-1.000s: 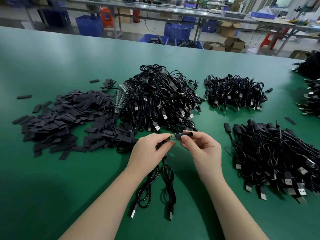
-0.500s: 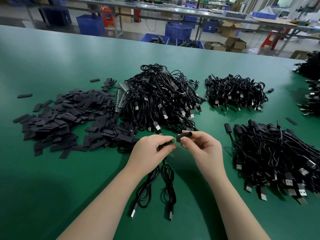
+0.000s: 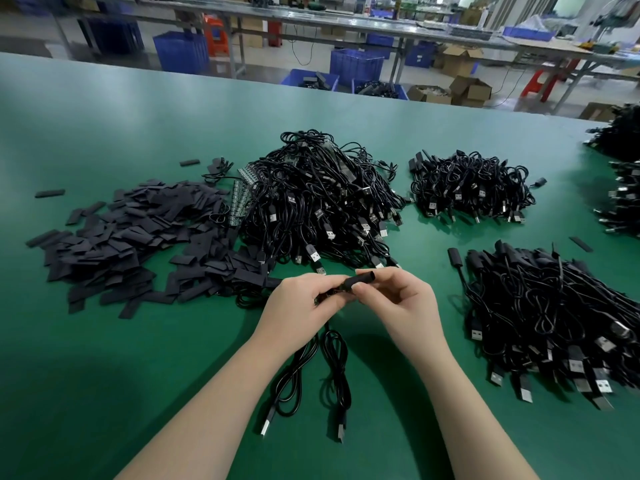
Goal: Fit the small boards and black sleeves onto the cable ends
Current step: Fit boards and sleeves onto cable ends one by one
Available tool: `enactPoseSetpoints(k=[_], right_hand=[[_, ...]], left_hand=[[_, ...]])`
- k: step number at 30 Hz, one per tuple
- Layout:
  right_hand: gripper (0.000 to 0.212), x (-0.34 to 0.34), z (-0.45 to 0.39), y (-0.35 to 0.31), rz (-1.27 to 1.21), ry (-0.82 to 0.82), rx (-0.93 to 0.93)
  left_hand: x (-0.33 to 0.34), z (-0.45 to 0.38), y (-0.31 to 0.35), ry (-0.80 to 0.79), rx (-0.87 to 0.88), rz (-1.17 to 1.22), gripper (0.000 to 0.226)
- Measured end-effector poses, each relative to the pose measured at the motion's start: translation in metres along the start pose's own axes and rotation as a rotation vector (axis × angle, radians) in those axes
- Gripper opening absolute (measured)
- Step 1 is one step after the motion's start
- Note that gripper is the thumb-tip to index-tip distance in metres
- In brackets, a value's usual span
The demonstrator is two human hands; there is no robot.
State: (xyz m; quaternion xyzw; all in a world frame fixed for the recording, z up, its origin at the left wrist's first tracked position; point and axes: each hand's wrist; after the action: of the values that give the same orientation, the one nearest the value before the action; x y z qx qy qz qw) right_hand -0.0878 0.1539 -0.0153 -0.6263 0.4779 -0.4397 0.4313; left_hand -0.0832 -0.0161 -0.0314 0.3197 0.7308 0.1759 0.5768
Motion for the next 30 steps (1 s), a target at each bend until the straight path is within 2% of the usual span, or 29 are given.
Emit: enactPoseSetpoints(k=[4, 10, 17, 19, 24, 30], right_hand=[[0.031, -0.002, -0.001, -0.002, -0.005, -0.043, 0.05], [0.028, 0.0, 0.0, 0.0, 0.029, -0.026, 0.017], [0.023, -0.002, -0.002, 0.007, -0.115, 0.08, 0.135], [0.018, -0.002, -0.002, 0.007, -0.172, 0.105, 0.178], [0.011, -0.001, -0.002, 0.009, -0.211, 0.145, 0.201], [0.012, 0.003, -0.002, 0.011, -0.202, 0.142, 0.202]], left_hand=[[0.0, 0.0, -0.001, 0.001, -0.004, 0.024, 0.036], [0.0, 0.0, -0.002, -0.01, 0.015, 0.028, 0.037], [0.001, 0.001, -0.007, -0.038, 0.058, -0.04, 0.044], [0.0, 0.0, -0.007, -0.001, 0.049, -0.052, 0.041], [-0.001, -0.001, -0.008, 0.185, -0.005, -0.04, 0.016], [0.002, 0.001, -0.005, 0.197, 0.017, 0.024, 0.017]])
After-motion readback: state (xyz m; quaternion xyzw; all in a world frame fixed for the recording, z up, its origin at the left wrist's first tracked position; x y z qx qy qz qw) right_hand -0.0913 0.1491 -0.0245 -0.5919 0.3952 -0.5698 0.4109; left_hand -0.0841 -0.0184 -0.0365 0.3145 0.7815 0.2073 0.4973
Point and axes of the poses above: each hand's wrist, its own z-axis away from the middle knuckle, its own x-axis out of the palm, y = z × x, and after that the axes turned 14 degrees about -z, right-handed
